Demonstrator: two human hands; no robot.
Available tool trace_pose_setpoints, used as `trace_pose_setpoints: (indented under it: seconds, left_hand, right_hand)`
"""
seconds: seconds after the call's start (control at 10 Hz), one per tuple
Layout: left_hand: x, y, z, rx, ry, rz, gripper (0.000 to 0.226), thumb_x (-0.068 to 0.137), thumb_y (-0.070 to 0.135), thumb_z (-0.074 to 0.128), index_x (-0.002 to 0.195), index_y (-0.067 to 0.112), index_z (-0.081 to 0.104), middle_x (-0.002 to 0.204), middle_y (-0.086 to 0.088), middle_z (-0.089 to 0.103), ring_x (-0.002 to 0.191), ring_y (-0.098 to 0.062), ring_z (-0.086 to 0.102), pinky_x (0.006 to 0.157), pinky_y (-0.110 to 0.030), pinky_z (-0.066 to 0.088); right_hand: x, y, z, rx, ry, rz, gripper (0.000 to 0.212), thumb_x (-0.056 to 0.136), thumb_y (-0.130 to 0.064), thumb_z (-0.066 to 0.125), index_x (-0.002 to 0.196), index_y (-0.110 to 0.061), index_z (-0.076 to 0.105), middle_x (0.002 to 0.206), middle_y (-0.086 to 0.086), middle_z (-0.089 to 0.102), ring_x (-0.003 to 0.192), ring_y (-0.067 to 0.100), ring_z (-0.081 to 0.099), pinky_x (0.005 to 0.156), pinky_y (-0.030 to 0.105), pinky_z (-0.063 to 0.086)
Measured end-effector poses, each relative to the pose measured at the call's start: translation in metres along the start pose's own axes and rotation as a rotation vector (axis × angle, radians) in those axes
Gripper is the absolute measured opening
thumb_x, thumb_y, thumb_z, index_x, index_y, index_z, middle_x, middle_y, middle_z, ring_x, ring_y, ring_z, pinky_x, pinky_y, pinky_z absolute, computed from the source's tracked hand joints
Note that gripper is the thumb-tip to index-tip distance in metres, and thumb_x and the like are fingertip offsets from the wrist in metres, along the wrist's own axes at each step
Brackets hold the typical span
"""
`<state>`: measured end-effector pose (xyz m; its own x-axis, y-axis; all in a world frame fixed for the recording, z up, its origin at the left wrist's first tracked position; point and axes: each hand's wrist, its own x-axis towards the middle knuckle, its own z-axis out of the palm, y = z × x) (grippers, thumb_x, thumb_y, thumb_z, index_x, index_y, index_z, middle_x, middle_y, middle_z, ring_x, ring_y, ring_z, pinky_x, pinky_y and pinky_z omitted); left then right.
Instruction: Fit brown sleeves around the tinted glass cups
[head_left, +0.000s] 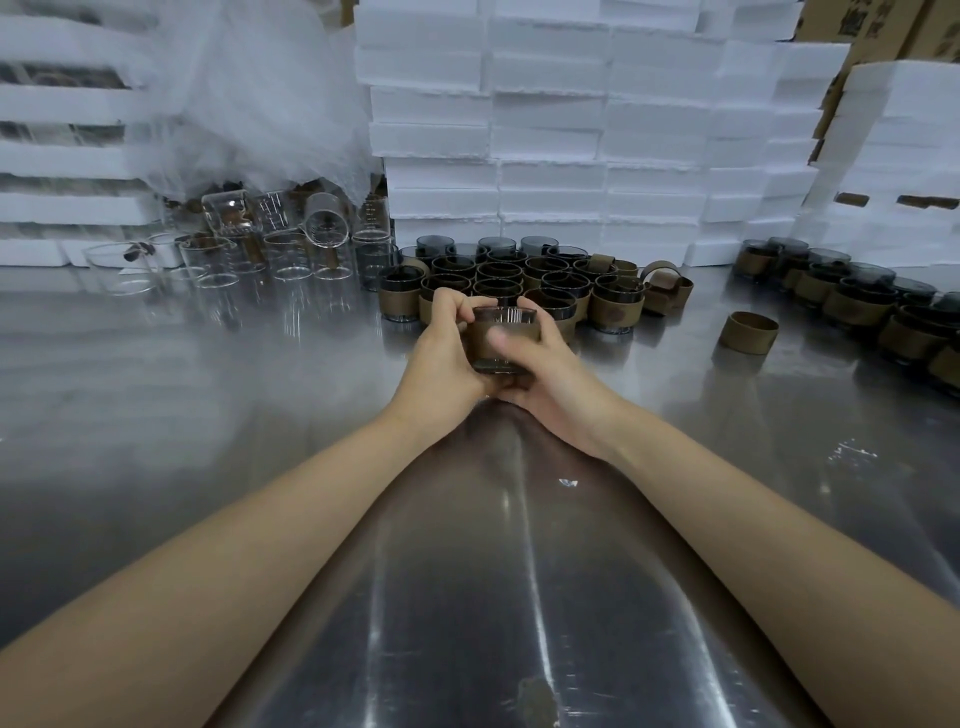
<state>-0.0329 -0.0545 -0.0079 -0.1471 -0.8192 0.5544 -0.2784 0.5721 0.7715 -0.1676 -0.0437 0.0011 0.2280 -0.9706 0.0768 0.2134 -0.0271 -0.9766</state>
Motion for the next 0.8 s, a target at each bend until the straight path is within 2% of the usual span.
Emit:
trace_pose_setpoints:
  seconds: [0.1, 0.2, 0.3, 0.4, 0.5, 0.6, 0.7, 0.8]
  left_hand:
    - [-0.001, -0.003, 0.0, 0.096, 0.012, 0.01, 0.054, 0.074, -0.002, 0.074, 0.098, 0.014, 0.029, 0.123, 0.004, 0.053, 0.106, -0.014, 0.06, 0.09, -0.036, 0.054]
    - [-0.001, -0.006, 0.0, 0.173, -0.033, 0.034, 0.051, 0.075, -0.008, 0.063, 0.099, 0.019, 0.027, 0.126, 0.003, 0.051, 0.107, -0.016, 0.058, 0.086, -0.032, 0.054]
    - [-0.001, -0.009, 0.001, 0.247, -0.098, 0.004, 0.051, 0.077, -0.006, 0.057, 0.106, 0.02, 0.024, 0.125, -0.008, 0.045, 0.103, -0.024, 0.057, 0.079, -0.031, 0.054]
    - [-0.001, -0.011, 0.001, 0.282, -0.097, -0.005, 0.05, 0.079, -0.005, 0.055, 0.109, 0.019, 0.023, 0.117, -0.008, 0.042, 0.086, -0.017, 0.053, 0.063, -0.014, 0.046]
    - [0.001, -0.012, 0.002, 0.317, -0.102, -0.01, 0.05, 0.08, -0.004, 0.057, 0.112, 0.021, 0.029, 0.119, -0.005, 0.044, 0.096, -0.016, 0.052, 0.07, -0.01, 0.039]
    - [0.002, -0.014, 0.005, 0.396, -0.124, -0.017, 0.055, 0.081, -0.003, 0.057, 0.131, 0.014, 0.039, 0.137, -0.009, 0.045, 0.124, -0.021, 0.046, 0.095, -0.016, 0.032]
    - [-0.002, -0.002, 0.006, 0.545, -0.09, -0.045, 0.066, 0.085, -0.003, 0.051, 0.147, 0.007, 0.031, 0.157, -0.012, 0.026, 0.142, -0.027, 0.03, 0.11, -0.023, 0.026]
    - [-0.01, 0.01, 0.011, 0.775, -0.007, -0.007, 0.069, 0.088, -0.005, 0.049, 0.151, 0.004, 0.022, 0.162, -0.014, 0.01, 0.148, -0.029, 0.016, 0.115, -0.034, 0.028]
  right_hand:
    - [-0.001, 0.001, -0.006, -0.579, 0.109, -0.151, 0.089, 0.082, -0.026, 0.076, 0.15, -0.028, 0.019, 0.144, 0.006, 0.042, 0.131, 0.02, 0.046, 0.11, 0.04, 0.039]
    - [0.001, 0.001, -0.013, -0.754, 0.107, -0.205, 0.087, 0.081, -0.029, 0.077, 0.148, -0.018, 0.022, 0.139, 0.004, 0.046, 0.129, 0.018, 0.046, 0.109, 0.038, 0.039]
    - [0.003, 0.005, -0.015, -0.864, 0.125, -0.199, 0.085, 0.08, -0.033, 0.077, 0.145, -0.015, 0.026, 0.134, 0.009, 0.049, 0.131, 0.022, 0.04, 0.11, 0.038, 0.037]
    - [0.004, 0.007, -0.016, -0.892, 0.149, -0.25, 0.082, 0.079, -0.033, 0.078, 0.145, -0.017, 0.032, 0.128, 0.0, 0.045, 0.128, 0.02, 0.041, 0.109, 0.031, 0.035]
    - [0.008, 0.009, -0.019, -0.92, 0.221, -0.263, 0.086, 0.078, -0.029, 0.079, 0.149, -0.017, 0.031, 0.121, -0.001, 0.032, 0.117, 0.015, 0.045, 0.107, 0.026, 0.035]
    - [0.016, 0.012, -0.021, -0.981, 0.295, -0.24, 0.089, 0.083, -0.01, 0.072, 0.153, -0.012, 0.018, 0.112, 0.002, 0.034, 0.101, 0.017, 0.05, 0.095, 0.024, 0.045]
    - [0.01, 0.008, -0.016, -0.987, 0.349, -0.263, 0.078, 0.086, 0.007, 0.053, 0.154, -0.008, 0.016, 0.099, 0.007, 0.044, 0.091, 0.019, 0.047, 0.093, 0.035, 0.046]
    - [-0.005, 0.001, -0.01, -0.848, 0.483, -0.407, 0.069, 0.086, 0.01, 0.046, 0.15, -0.008, 0.03, 0.099, 0.009, 0.048, 0.087, 0.013, 0.046, 0.092, 0.031, 0.044]
